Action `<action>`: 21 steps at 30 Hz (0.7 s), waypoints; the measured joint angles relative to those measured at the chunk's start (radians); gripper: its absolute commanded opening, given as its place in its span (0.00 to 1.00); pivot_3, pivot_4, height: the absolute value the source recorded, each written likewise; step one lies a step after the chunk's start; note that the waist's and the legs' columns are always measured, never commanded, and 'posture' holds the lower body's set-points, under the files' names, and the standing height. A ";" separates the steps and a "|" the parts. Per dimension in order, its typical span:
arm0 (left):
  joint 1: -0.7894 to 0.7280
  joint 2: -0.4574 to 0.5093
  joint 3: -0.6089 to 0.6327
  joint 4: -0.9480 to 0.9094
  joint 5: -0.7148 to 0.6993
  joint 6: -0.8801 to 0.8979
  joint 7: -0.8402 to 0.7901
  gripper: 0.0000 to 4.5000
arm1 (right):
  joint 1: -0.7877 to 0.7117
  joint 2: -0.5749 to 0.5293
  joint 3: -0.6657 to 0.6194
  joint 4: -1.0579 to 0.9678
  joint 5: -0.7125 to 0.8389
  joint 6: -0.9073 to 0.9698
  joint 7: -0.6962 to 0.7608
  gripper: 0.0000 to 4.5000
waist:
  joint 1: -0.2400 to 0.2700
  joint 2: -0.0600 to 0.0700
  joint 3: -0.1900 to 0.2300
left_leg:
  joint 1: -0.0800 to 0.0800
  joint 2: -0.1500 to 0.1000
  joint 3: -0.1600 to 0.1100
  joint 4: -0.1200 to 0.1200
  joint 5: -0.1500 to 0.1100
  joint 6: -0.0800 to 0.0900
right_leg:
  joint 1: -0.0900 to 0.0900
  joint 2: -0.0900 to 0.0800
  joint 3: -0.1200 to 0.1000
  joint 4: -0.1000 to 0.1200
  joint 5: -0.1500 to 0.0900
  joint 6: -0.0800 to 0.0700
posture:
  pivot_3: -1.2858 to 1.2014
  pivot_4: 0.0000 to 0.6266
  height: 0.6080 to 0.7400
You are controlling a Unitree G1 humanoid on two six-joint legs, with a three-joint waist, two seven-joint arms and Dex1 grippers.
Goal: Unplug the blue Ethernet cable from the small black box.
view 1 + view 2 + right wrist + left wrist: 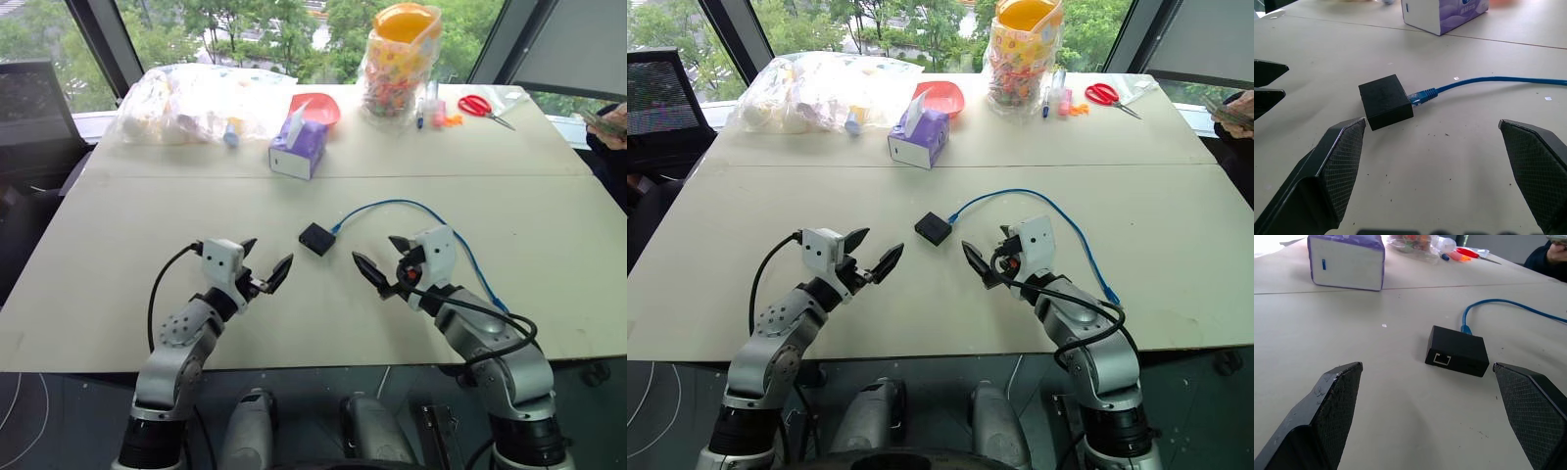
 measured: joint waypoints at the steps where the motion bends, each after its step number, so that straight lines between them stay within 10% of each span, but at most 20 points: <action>1: 0.000 0.000 0.000 0.000 0.000 0.000 0.000 1.00 | 0.000 -0.003 0.000 0.000 0.000 0.000 0.002 1.00 | 0.000 0.000 0.000 | 0.000 0.000 0.000 0.000 0.000 0.000 | 0.000 0.000 0.000 0.000 0.000 0.000 | 0.52 0.24 0.96; 21: -0.019 0.033 0.004 0.001 -0.054 0.025 -0.041 1.00 | -0.130 -0.126 0.021 0.049 0.000 0.033 0.109 1.00 | 0.000 0.000 0.000 | 0.000 0.000 0.000 0.002 0.000 0.000 | 0.000 0.000 0.000 0.000 0.000 0.000 | 0.52 0.24 0.96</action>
